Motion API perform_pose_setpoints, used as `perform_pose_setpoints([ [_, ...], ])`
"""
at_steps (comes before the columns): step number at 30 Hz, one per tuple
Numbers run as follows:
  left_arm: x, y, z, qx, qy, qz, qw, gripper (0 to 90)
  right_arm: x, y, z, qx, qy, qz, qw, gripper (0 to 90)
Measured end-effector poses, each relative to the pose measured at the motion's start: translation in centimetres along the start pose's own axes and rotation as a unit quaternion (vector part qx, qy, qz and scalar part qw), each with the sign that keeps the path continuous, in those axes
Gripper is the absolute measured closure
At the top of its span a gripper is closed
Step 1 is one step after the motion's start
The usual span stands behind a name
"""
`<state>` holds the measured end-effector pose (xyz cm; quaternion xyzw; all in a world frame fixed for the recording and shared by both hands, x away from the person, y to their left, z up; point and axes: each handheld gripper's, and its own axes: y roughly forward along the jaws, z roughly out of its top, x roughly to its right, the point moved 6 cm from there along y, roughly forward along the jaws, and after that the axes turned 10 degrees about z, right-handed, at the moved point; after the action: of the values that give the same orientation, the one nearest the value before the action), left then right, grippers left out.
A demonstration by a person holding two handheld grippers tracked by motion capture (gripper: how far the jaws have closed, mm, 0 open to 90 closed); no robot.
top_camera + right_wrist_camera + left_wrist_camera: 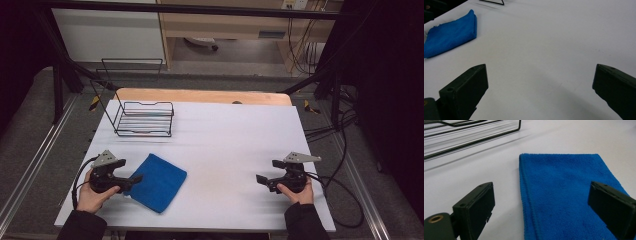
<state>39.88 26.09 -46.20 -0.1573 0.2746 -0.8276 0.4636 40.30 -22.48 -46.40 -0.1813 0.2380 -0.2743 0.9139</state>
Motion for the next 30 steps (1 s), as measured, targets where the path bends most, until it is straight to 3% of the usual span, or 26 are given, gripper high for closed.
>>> perform_pose_setpoints([
  [6, 0.6, 0.0, 0.3, 0.000, 0.004, -0.002, 1.0000, 8.5, 0.0, 0.0, 0.0, 0.002, 0.002, -0.004, 1.0000, 1.0],
  [18, 3.8, 0.9, 1.4, -0.012, 0.019, -0.013, 0.9997, 14.8, -0.1, 0.2, 0.1, -0.002, -0.002, -0.012, 0.9999, 1.1],
  [23, 5.6, 1.5, 2.2, -0.018, 0.032, -0.015, 0.9992, 18.4, -0.1, 0.3, 0.1, -0.005, 0.001, -0.014, 0.9999, 1.2],
  [28, 8.2, 2.4, 2.9, -0.031, 0.051, -0.023, 0.9979, 29.3, -0.1, 0.4, 0.0, -0.011, -0.002, -0.016, 0.9998, 1.3],
  [30, 8.6, 2.6, 3.0, -0.035, 0.053, -0.023, 0.9977, 32.8, -0.1, 0.5, 0.0, -0.012, -0.003, -0.017, 0.9998, 1.3],
])
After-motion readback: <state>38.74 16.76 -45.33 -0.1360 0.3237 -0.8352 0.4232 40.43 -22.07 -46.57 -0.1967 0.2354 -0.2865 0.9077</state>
